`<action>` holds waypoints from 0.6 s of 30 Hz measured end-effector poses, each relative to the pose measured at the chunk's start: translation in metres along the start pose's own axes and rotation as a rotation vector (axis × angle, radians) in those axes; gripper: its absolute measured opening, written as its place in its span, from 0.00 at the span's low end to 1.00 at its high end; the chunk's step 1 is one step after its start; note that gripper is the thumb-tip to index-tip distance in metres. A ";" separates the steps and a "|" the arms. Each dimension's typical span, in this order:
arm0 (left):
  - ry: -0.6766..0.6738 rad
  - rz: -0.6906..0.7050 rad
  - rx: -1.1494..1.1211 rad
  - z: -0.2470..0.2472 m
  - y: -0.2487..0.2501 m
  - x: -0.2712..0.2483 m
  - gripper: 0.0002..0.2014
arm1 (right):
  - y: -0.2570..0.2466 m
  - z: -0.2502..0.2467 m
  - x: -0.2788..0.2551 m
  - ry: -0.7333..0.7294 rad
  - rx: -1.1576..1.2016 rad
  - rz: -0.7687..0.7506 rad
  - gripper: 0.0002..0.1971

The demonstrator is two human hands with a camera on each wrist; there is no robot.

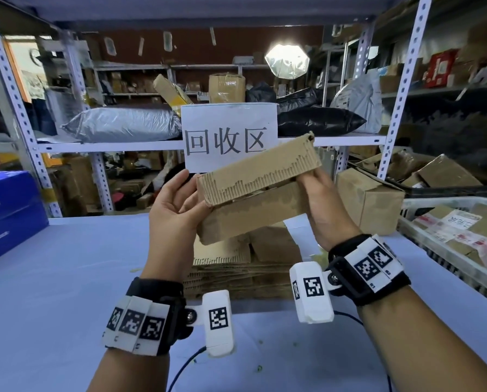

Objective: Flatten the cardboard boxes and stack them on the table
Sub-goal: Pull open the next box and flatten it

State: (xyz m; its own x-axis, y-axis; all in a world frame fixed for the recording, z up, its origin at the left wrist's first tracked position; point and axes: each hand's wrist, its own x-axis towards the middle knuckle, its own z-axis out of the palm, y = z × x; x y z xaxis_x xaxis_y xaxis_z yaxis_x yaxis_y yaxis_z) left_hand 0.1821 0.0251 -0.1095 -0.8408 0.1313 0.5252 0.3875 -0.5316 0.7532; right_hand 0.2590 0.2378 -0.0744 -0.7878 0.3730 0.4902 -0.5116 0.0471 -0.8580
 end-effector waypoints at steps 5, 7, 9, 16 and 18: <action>0.034 0.023 0.180 -0.004 0.001 0.000 0.28 | 0.007 -0.011 -0.002 -0.211 -0.106 -0.005 0.41; 0.044 0.010 0.234 -0.008 0.001 0.001 0.32 | 0.005 -0.013 -0.001 -0.335 -0.346 -0.030 0.58; 0.038 0.004 0.240 -0.008 0.000 0.001 0.32 | 0.001 -0.009 -0.002 -0.407 -0.560 -0.064 0.69; 0.074 0.076 0.369 -0.007 0.001 0.005 0.31 | -0.001 -0.010 -0.007 -0.485 -0.873 -0.099 0.74; 0.122 0.056 0.391 -0.007 0.006 0.005 0.35 | -0.002 -0.006 -0.010 -0.484 -0.927 -0.128 0.73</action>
State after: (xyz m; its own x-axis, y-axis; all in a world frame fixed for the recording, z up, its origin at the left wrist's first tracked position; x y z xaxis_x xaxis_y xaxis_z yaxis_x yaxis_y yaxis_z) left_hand 0.1773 0.0172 -0.1050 -0.8438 -0.0012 0.5366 0.5286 -0.1738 0.8309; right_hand 0.2702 0.2391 -0.0788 -0.9038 -0.0853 0.4193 -0.2991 0.8267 -0.4765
